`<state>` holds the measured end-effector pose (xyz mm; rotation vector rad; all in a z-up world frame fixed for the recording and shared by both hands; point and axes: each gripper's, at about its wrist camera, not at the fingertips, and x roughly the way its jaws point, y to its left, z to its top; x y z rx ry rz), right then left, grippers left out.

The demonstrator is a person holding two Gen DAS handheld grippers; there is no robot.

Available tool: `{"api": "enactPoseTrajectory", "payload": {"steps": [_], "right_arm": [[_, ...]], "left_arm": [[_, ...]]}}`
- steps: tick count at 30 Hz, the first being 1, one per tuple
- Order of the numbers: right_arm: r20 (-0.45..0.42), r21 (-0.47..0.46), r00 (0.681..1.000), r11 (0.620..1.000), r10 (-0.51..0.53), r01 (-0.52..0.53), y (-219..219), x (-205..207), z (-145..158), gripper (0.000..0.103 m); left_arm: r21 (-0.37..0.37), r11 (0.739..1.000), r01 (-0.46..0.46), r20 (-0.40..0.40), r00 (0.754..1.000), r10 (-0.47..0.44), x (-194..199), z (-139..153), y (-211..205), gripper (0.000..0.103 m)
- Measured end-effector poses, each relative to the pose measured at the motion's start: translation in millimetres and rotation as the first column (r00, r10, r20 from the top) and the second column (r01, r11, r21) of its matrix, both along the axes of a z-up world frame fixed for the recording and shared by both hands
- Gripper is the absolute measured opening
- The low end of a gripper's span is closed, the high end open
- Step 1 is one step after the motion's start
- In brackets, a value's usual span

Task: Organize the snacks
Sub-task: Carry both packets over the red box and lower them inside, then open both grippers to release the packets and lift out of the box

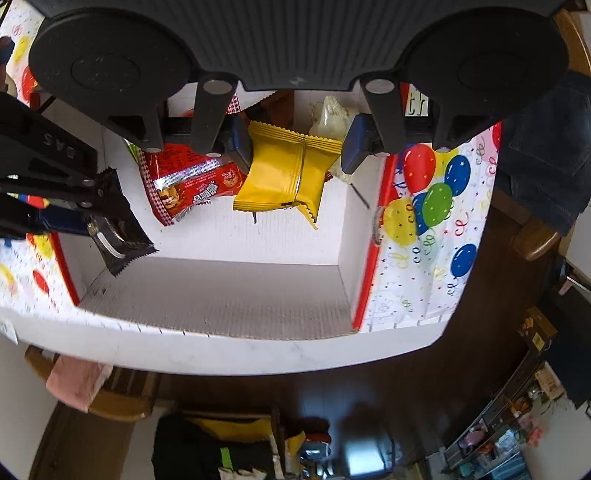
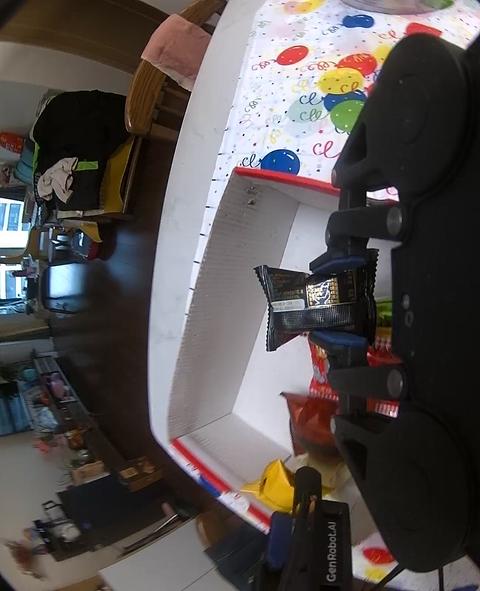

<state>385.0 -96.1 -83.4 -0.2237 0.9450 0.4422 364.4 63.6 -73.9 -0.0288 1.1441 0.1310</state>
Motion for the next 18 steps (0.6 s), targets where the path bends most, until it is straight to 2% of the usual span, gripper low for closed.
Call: {"api": "enactPoseTrajectory", "payload": {"steps": [8,18], "right_arm": [[-0.012,-0.077,0.999,0.996,0.037,-0.037,16.6,4.7,-16.4,0.031],[-0.036,-0.051,0.999,0.998,0.032,-0.033,13.0,12.7,-21.6,0.032]], "left_arm": [[0.018,1.0,0.024,-0.053,0.998,-0.023,17.1,-16.5,-6.0,0.051],[0.036,0.999,0.03,-0.087,0.996,-0.027,22.6,-29.7,-7.7,0.051]]}}
